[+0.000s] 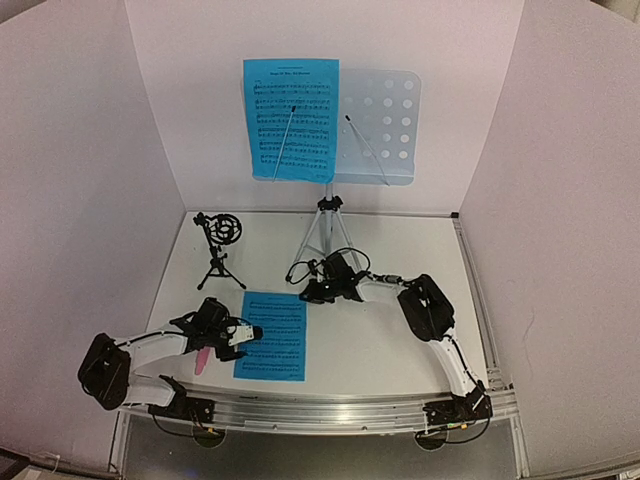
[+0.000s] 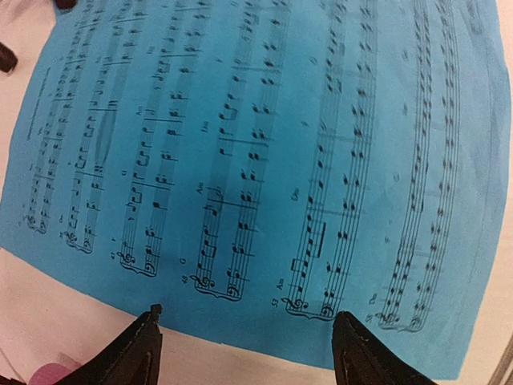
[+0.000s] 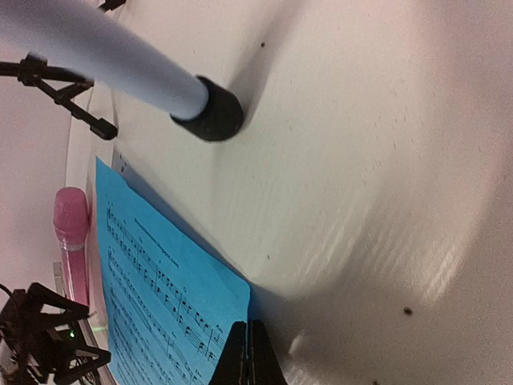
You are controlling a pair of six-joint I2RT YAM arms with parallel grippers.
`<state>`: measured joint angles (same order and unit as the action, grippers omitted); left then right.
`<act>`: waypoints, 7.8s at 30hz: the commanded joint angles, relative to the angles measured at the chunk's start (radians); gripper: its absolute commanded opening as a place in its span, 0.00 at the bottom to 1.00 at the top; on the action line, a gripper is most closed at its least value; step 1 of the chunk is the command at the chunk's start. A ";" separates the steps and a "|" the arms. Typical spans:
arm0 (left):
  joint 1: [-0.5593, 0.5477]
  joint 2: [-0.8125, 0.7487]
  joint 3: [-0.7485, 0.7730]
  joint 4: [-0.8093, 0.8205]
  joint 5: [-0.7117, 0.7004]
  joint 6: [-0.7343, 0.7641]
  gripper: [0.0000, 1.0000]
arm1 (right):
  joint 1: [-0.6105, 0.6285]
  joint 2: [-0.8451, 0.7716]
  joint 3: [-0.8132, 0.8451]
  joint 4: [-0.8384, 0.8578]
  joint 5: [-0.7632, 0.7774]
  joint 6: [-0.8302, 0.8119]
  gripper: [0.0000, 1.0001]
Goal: Set up the instrument practice props
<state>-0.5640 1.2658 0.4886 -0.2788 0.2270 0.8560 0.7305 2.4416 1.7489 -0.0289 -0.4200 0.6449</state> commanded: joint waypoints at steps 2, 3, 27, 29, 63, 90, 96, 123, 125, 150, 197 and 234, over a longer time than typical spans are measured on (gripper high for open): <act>0.018 -0.150 0.182 -0.125 0.131 -0.366 0.80 | 0.046 -0.310 -0.085 -0.018 -0.029 -0.177 0.00; 0.023 -0.184 0.199 -0.132 0.144 -0.424 0.80 | 0.057 -0.365 -0.095 -0.037 -0.027 -0.208 0.00; 0.033 -0.429 0.583 0.025 0.276 -0.873 0.99 | 0.189 -0.666 0.593 -0.504 -0.161 -0.626 0.00; 0.033 -0.408 0.611 0.035 0.299 -0.917 0.99 | 0.189 -0.654 0.624 -0.504 -0.180 -0.631 0.00; 0.032 0.011 1.241 -0.239 0.577 -1.368 0.00 | 0.181 -0.639 0.736 -0.383 0.803 -0.561 0.49; 0.071 0.405 1.842 -0.149 0.487 -1.410 0.00 | -0.007 -0.521 0.801 -0.404 0.894 -0.859 0.61; 0.093 0.453 1.926 -0.176 0.436 -1.407 0.00 | -0.023 -0.531 0.789 -0.404 0.770 -0.901 0.60; 0.098 0.537 1.984 -0.068 0.345 -1.082 0.00 | -0.049 -0.428 0.799 -0.301 0.867 -1.044 0.08; 0.098 0.552 2.003 -0.035 0.334 -1.065 0.00 | -0.049 -0.441 0.774 -0.287 0.861 -1.043 0.04; 0.098 0.656 2.070 0.096 0.288 -1.008 0.00 | -0.060 -0.587 0.483 0.119 0.746 -0.909 0.00; 0.022 0.674 2.262 -0.306 0.015 -1.477 0.00 | -0.130 -0.636 0.232 0.421 0.569 -0.751 0.00; -0.002 0.824 2.222 0.186 0.362 -0.909 0.00 | -0.131 -0.628 0.249 0.355 0.497 -0.732 0.00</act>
<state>-0.5648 2.0632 2.6730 -0.1921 0.5325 -0.2290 0.5915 1.8103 1.9561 0.3129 0.1297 -0.1257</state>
